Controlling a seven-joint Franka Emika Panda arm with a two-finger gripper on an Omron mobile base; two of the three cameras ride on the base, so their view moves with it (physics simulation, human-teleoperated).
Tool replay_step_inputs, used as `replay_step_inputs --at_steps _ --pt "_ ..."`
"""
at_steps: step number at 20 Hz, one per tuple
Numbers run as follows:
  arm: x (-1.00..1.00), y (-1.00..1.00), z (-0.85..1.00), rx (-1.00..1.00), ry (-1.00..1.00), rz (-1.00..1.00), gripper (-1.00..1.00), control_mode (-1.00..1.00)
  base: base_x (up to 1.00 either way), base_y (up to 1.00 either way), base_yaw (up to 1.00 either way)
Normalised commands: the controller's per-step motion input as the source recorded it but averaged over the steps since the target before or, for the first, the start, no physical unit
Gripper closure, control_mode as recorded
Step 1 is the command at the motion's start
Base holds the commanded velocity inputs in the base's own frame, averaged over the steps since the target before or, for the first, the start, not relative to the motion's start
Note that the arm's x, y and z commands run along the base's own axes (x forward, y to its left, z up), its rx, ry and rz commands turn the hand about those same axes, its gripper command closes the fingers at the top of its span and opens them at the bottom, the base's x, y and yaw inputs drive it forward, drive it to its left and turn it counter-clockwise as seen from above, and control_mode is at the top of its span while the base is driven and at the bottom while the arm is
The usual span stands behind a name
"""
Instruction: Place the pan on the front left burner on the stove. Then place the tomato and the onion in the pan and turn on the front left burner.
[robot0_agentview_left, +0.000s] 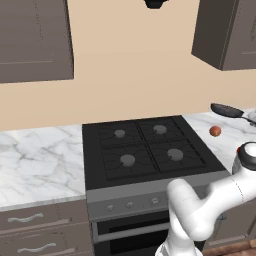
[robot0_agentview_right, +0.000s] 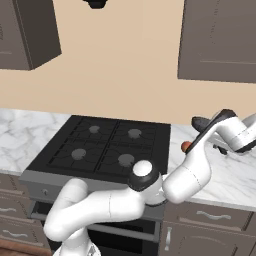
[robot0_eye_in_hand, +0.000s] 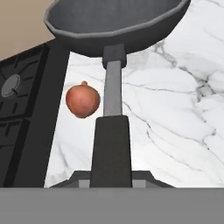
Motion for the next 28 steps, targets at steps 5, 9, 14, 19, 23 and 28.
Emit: replay_step_inputs --at_steps 5,9,14,19,23,28 --pt "-0.25 0.45 0.04 0.0 -0.06 0.0 1.0 -1.0 0.0 0.0 0.0" --pt "-0.34 0.82 0.14 -0.01 -0.1 -0.03 1.0 -1.0 0.0 0.0 0.0" --pt "-0.34 0.93 0.14 -0.03 -0.13 -0.07 1.0 -1.0 0.0 0.0 0.0" --pt "-0.39 1.0 0.01 -0.06 -0.11 -0.12 1.0 -1.0 0.0 0.0 0.0" --pt "-0.45 1.0 0.0 -0.05 -0.07 -0.14 1.0 -1.0 0.0 0.0 0.0" --pt "-0.3 1.0 0.04 -0.06 -0.08 -0.15 1.0 -1.0 0.0 0.0 0.0"
